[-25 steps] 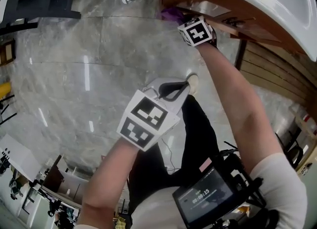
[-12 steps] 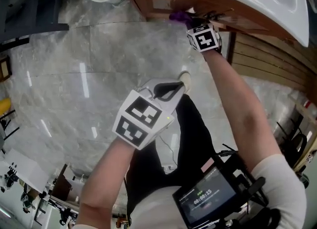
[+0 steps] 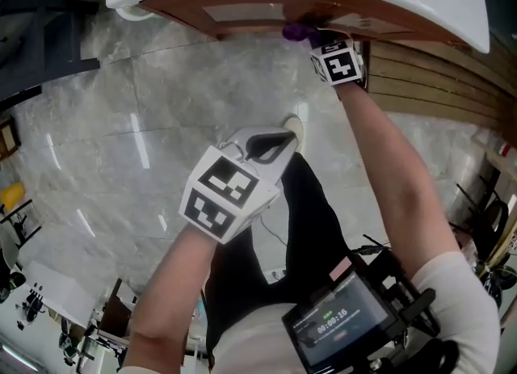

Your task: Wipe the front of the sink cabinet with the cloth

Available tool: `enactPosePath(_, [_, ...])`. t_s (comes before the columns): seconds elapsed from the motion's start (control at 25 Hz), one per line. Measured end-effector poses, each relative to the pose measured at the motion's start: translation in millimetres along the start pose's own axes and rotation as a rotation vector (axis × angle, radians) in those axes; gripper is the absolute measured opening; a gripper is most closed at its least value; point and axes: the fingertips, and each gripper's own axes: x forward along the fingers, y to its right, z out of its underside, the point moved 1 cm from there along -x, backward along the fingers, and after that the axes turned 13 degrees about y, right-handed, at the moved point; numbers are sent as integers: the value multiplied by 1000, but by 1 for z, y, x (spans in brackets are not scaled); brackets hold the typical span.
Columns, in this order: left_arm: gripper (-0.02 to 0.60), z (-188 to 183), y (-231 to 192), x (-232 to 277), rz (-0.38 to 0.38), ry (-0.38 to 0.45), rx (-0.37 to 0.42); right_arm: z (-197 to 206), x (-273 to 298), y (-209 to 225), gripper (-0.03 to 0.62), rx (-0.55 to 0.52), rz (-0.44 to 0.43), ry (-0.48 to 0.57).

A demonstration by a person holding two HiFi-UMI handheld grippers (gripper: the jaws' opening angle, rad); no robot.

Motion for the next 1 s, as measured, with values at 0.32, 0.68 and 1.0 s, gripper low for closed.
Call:
enactPosePath(0.32, [8, -12, 10, 40, 28, -28, 24, 40, -25, 77, 54, 63, 80, -32])
enactPosePath(0.68, [8, -25, 26, 86, 65, -56, 52, 79, -57, 152, 54, 116, 164, -64])
enactPosePath(1.0, [8, -40, 37, 117, 85, -73, 79, 111, -87, 209, 54, 147, 229, -101])
